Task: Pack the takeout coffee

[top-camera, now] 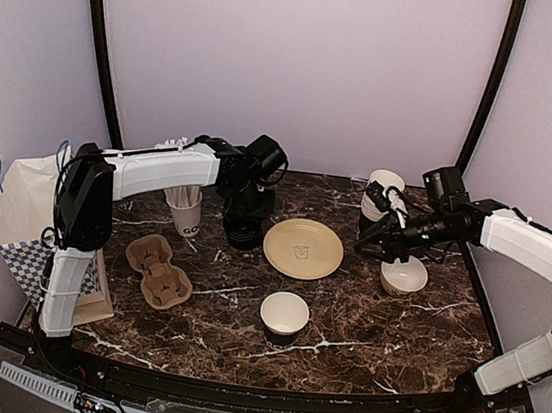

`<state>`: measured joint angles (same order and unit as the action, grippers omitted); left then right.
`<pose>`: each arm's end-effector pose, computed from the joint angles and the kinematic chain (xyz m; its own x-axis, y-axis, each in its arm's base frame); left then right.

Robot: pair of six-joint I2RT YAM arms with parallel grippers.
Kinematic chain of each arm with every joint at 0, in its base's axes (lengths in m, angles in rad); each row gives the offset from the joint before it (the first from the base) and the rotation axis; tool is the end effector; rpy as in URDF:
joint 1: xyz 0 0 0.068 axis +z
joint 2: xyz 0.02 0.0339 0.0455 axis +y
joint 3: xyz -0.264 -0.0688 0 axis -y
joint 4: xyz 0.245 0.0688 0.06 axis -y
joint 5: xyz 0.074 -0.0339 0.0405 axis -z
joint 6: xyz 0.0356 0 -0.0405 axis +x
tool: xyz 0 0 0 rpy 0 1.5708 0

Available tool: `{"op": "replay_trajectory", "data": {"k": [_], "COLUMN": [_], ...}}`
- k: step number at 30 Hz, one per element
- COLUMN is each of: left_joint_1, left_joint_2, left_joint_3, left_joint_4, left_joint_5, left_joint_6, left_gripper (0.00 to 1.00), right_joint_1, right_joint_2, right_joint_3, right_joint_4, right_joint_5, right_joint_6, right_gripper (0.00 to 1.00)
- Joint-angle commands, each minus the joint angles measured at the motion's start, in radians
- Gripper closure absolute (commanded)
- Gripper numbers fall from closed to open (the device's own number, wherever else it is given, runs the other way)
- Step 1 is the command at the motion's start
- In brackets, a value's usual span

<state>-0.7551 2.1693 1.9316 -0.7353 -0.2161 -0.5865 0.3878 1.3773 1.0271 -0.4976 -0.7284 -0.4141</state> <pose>0.3564 -0.3249 0.2423 -0.8232 0.0324 -0.5669 0.1512 0.9748 -0.1639 0.2563 0.1303 0.2695 -0.3579 -0.4705 -0.8065 -0.9109 0.3659 0.1907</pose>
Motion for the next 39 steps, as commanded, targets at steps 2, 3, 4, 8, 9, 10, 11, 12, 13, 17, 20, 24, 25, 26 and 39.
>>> {"op": "replay_trajectory", "data": {"k": [2,3,4,8,9,10,11,12,13,17,20,24,25,26,39], "left_joint_1": [0.004,0.004,0.004,0.004,0.004,0.004,0.004,0.004,0.004,0.004,0.003,-0.003,-0.005,-0.010,-0.030], "left_joint_2": [-0.003,-0.003,-0.003,-0.002,0.001,0.003,0.005,0.005,0.007,0.010,0.009,0.008,0.008,0.006,-0.067], "left_joint_3": [0.036,0.037,0.040,0.040,0.041,0.041,0.041,0.041,0.040,0.042,0.056,0.127,0.143,0.176,0.260], "left_joint_4": [-0.031,-0.036,-0.039,-0.054,-0.057,-0.057,-0.060,-0.062,-0.064,-0.073,-0.087,-0.144,-0.157,-0.180,-0.156], "left_joint_5": [0.015,0.017,0.018,0.014,0.012,0.011,0.008,0.006,0.005,0.002,-0.005,-0.013,-0.017,-0.023,0.115], "left_joint_6": [0.014,0.014,0.014,0.010,0.011,0.011,0.011,0.012,0.012,0.016,0.024,0.044,0.054,0.060,0.188], "left_gripper": [0.79,0.79,0.78,0.71,0.72,0.72,0.73,0.74,0.75,0.78,0.82,0.88,0.89,0.89,0.90], "right_joint_1": [0.003,0.003,0.003,0.003,0.003,0.003,0.003,0.003,0.003,0.003,0.002,0.003,0.003,0.003,0.003], "right_joint_2": [0.003,0.003,0.003,0.002,0.001,0.002,0.002,0.000,0.000,-0.001,-0.003,-0.005,-0.005,-0.004,-0.002], "right_joint_3": [-0.008,-0.007,-0.008,-0.009,-0.010,-0.010,-0.011,-0.010,-0.011,-0.012,-0.013,-0.011,-0.010,-0.010,0.029], "right_joint_4": [0.001,0.001,0.001,0.001,0.001,0.001,0.001,0.001,0.000,0.001,0.000,-0.001,-0.002,-0.003,-0.030], "right_joint_5": [0.005,0.006,0.007,0.007,0.007,0.007,0.007,0.007,0.007,0.007,0.009,0.011,0.009,0.008,-0.025], "right_joint_6": [-0.011,-0.012,-0.012,-0.014,-0.014,-0.014,-0.014,-0.014,-0.014,-0.015,-0.016,-0.015,-0.015,-0.015,0.001], "right_gripper": [0.58,0.58,0.58,0.58,0.58,0.58,0.58,0.58,0.58,0.58,0.58,0.58,0.58,0.58,0.58]}}
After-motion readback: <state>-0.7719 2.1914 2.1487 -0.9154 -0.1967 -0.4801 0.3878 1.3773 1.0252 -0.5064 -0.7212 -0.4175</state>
